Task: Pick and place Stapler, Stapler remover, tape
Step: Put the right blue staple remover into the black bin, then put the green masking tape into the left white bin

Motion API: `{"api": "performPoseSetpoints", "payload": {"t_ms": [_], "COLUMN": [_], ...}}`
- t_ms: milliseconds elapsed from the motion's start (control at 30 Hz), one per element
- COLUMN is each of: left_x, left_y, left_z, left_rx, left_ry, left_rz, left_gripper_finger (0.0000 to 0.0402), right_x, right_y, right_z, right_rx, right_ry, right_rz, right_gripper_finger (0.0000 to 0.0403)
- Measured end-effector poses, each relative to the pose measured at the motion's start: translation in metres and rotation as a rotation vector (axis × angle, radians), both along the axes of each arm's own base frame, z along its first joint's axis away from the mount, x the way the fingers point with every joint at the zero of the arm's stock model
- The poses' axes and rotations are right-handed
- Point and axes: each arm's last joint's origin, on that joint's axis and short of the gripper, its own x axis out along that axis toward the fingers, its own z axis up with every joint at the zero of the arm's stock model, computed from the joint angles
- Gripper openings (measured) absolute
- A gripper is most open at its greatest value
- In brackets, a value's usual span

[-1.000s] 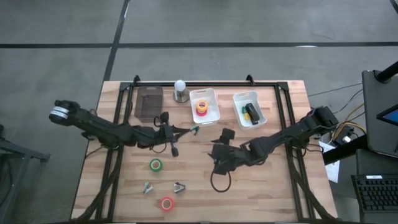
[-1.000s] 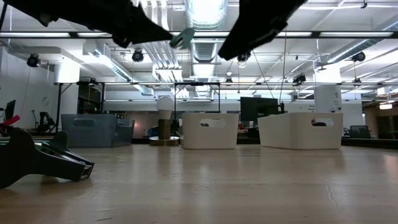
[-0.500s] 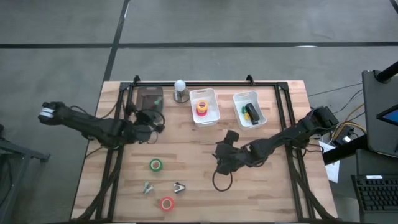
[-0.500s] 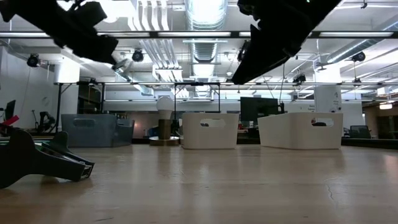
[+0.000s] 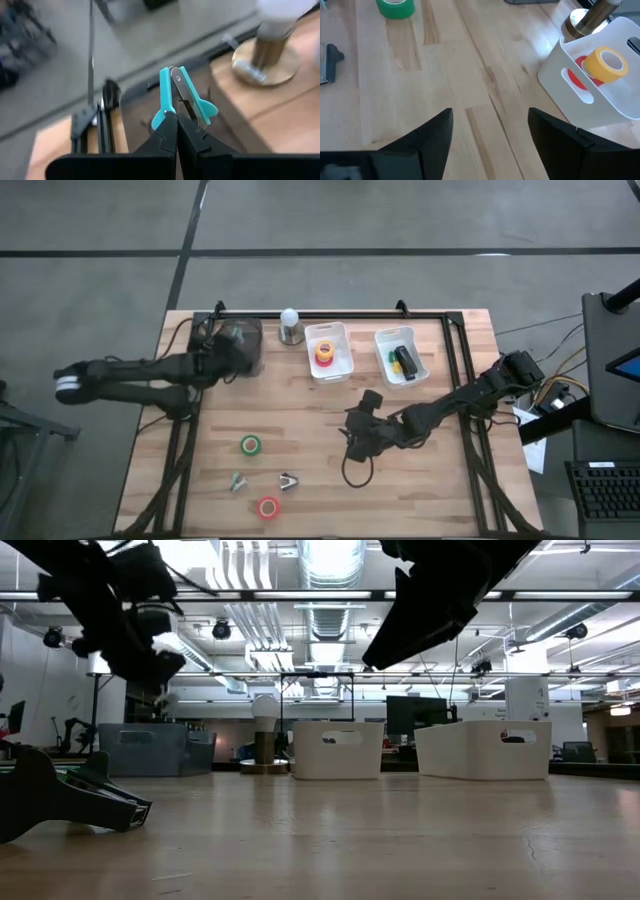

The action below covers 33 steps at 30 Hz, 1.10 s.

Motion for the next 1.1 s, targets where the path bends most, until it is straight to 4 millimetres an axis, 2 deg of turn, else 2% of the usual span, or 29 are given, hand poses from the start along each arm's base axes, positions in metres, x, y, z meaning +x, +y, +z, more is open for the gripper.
{"api": "performPoseSetpoints", "payload": {"t_ms": [267,500,767,967,1100], "left_x": [-0.003,0.001,0.003,0.013,0.019], "left_y": [0.035,0.041,0.039,0.025,0.006], "left_z": [-0.019,-0.029,-0.027,-0.017,-0.012], "left_rx": [-0.171,-0.213,-0.224,-0.323,-0.418], "left_ry": [-0.006,-0.021,-0.04,-0.19,-0.258], "left_rz": [-0.018,-0.033,-0.075,-0.339,-0.558], "left_gripper_finger": [0.001,0.0029,0.0088,0.0124,0.0134], "right_x": [0.0,0.0,0.0,0.0,-0.001], "right_y": [0.0,0.0,0.0,0.0,0.0], "right_z": [0.0,0.0,0.0,0.0,-0.001], "right_rx": [-0.001,-0.001,-0.001,-0.001,-0.001], "right_ry": [0.001,0.001,0.0,0.0,0.002], "right_rz": [0.001,0.0,0.0,0.0,0.0], "right_gripper_finger": [0.024,0.0244,0.0241,0.0235,0.0237]}}
